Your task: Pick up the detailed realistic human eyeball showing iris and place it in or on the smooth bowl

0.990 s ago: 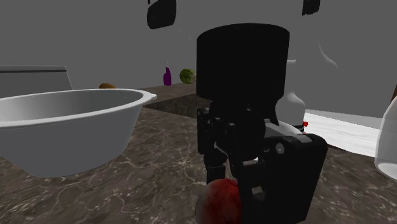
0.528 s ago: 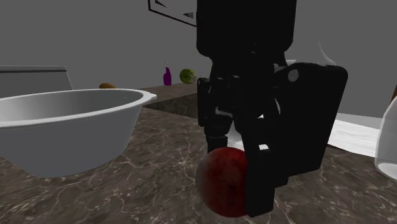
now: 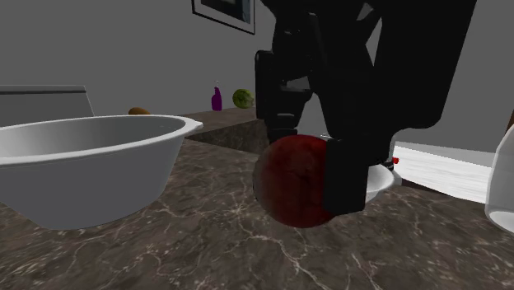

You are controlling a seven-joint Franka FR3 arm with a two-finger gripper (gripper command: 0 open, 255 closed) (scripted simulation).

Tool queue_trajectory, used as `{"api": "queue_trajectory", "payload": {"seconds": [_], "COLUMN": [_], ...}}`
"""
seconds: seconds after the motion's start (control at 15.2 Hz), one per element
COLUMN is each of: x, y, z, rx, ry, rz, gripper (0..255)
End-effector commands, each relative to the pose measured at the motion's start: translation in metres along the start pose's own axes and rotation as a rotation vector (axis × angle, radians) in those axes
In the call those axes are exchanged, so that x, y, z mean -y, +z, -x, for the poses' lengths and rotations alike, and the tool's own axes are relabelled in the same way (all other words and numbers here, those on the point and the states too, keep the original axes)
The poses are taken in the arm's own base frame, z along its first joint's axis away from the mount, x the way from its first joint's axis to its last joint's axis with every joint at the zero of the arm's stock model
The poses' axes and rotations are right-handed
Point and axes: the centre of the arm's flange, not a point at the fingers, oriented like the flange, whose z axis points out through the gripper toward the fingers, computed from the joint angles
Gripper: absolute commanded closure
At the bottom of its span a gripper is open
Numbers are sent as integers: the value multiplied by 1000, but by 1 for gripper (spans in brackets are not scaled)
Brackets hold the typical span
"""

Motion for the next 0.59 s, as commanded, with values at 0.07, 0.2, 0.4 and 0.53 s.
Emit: {"api": "queue_trajectory", "payload": {"seconds": [0.07, 0.2, 0.4, 0.53], "x": [1, -8, -36, -54], "y": [-15, -19, -24, -28], "z": [0, 9, 37, 55], "rx": [0, 0, 0, 0], "ry": [0, 0, 0, 0], "rz": [0, 0, 0, 0], "gripper": [255, 255, 255, 255]}}
